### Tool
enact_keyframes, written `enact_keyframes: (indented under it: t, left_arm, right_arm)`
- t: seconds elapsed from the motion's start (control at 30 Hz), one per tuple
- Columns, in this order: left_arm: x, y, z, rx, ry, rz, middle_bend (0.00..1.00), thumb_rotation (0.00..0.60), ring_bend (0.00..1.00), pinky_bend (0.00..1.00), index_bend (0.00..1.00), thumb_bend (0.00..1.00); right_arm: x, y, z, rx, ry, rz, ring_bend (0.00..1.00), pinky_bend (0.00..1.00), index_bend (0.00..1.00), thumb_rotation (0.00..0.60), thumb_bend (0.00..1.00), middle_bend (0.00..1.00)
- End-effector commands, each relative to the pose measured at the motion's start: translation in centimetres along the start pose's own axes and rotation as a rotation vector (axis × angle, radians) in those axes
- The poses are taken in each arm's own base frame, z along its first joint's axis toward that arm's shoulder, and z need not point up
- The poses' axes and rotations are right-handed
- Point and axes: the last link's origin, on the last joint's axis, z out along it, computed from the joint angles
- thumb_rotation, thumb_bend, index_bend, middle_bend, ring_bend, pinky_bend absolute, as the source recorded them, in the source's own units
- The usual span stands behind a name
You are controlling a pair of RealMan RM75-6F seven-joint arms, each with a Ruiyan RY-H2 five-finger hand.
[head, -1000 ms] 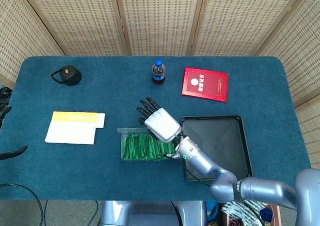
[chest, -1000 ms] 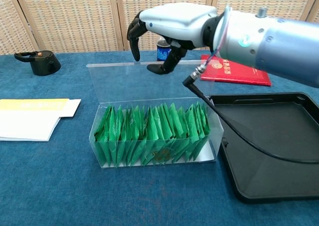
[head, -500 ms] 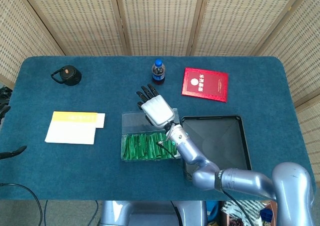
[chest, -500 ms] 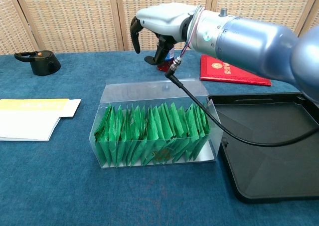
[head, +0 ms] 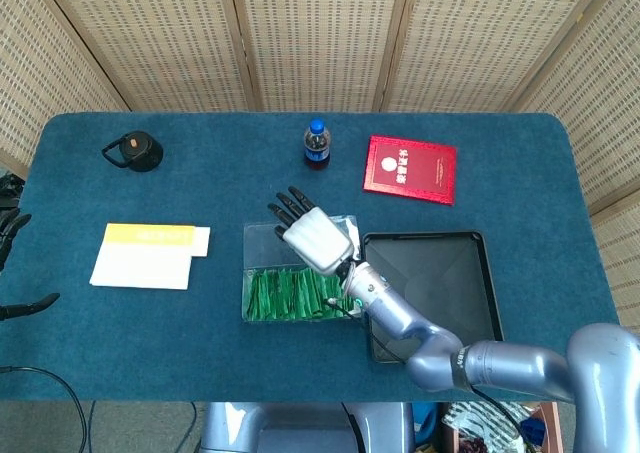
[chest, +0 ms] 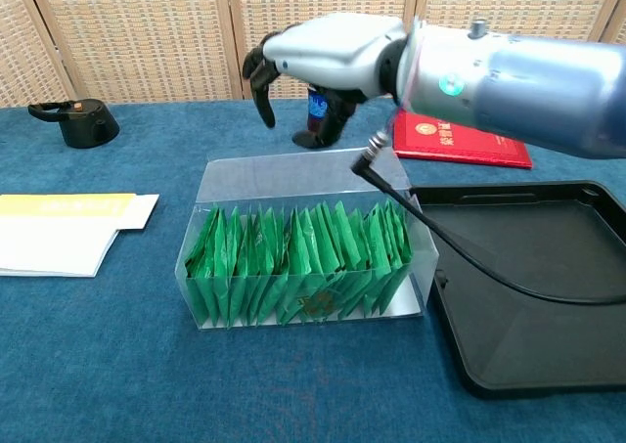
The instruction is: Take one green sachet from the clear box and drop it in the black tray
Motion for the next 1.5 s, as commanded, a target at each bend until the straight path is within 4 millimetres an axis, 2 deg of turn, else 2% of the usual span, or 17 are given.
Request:
enact_keyframes:
  t: [0.03, 0.33, 0.87, 1.5]
  left_arm:
    - [-0.1, 0.2, 0.0, -0.006, 0.006, 0.002, 0.0, 0.6, 0.0, 0.0, 0.0, 0.12]
    - [0.0, 0.6, -0.4, -0.019, 0.014, 0.008, 0.0, 0.6, 0.0, 0.0, 0.0, 0.12]
    - [-0.3, 0.9, -0.8, -0.033, 0.006, 0.019, 0.0, 0.6, 0.0, 0.0, 0.0, 0.12]
    - [-0.4, 0.8, -0.6, -0.024, 0.006, 0.026, 0.0, 0.6, 0.0, 0.0, 0.0, 0.12]
  right_arm:
    - [-0.9, -0.6, -4.6, 0.159, -0.063, -0.114, 0.05, 0.04, 0.45, 0.6, 0.53, 0.24]
    - [-2.0, -0.2, -7.4, 0.218, -0.081, -0.216, 0.05, 0.04, 0.45, 0.6, 0.53, 0.25]
    - [-3.6, 2.1, -10.8, 0.16, -0.093, -0.159, 0.07, 0.04, 0.46, 0.6, 0.53, 0.26]
    - [-5.9, 2.1, -10.2, 0.155, -0.093, -0.118, 0.08, 0.04, 0.51, 0.6, 0.53, 0.28]
